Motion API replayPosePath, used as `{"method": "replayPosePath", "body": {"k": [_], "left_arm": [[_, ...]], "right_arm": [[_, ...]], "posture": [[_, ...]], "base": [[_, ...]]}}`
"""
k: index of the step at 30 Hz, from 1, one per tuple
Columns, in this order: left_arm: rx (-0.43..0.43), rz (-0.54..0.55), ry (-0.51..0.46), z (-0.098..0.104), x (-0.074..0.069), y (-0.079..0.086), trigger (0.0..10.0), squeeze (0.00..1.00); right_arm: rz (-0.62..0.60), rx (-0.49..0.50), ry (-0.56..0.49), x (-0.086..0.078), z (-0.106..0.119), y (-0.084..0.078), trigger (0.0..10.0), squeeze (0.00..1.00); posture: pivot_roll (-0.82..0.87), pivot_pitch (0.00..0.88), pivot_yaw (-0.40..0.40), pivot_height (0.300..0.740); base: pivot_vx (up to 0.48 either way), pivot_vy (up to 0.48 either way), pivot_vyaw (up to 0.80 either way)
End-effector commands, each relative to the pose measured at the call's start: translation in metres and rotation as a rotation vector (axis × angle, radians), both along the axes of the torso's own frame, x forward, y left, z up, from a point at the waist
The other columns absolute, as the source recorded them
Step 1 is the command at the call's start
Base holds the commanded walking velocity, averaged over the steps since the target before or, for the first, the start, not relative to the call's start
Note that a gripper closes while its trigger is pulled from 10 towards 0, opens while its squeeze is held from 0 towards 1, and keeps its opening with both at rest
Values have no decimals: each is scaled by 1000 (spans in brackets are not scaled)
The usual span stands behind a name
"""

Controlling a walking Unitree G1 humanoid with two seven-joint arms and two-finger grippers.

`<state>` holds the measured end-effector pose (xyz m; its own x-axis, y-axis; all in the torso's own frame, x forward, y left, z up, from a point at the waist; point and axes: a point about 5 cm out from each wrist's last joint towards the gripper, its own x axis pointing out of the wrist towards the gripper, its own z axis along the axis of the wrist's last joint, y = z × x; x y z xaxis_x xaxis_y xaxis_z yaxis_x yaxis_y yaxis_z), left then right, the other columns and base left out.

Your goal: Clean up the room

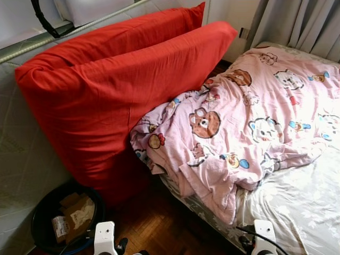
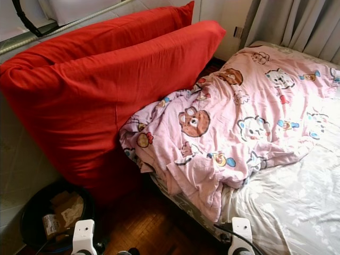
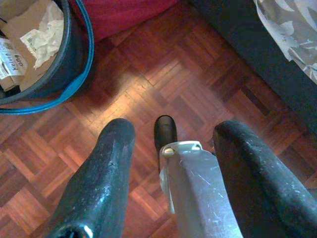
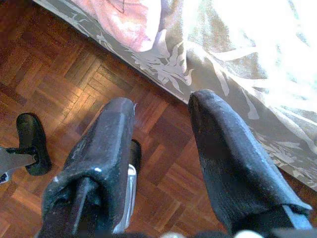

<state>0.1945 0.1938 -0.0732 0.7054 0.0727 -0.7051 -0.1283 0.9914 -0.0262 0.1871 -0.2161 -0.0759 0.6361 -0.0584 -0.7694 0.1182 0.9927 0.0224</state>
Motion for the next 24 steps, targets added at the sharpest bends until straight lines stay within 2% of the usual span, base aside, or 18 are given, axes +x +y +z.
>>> {"method": "replayPosePath", "body": {"k": [1, 24], "left_arm": [[-2, 8, 31, -4, -7, 0, 10000, 0], [-4, 8, 29, -4, -7, 0, 10000, 0]], "right_arm": [[-20, 11, 25, -7, -4, 0, 10000, 0], [0, -6, 36, -7, -4, -1, 10000, 0]], "posture": [[-19, 128, -7, 740], [-20, 128, -7, 740]], "base": [[0, 0, 0], [0, 0, 0]]}}
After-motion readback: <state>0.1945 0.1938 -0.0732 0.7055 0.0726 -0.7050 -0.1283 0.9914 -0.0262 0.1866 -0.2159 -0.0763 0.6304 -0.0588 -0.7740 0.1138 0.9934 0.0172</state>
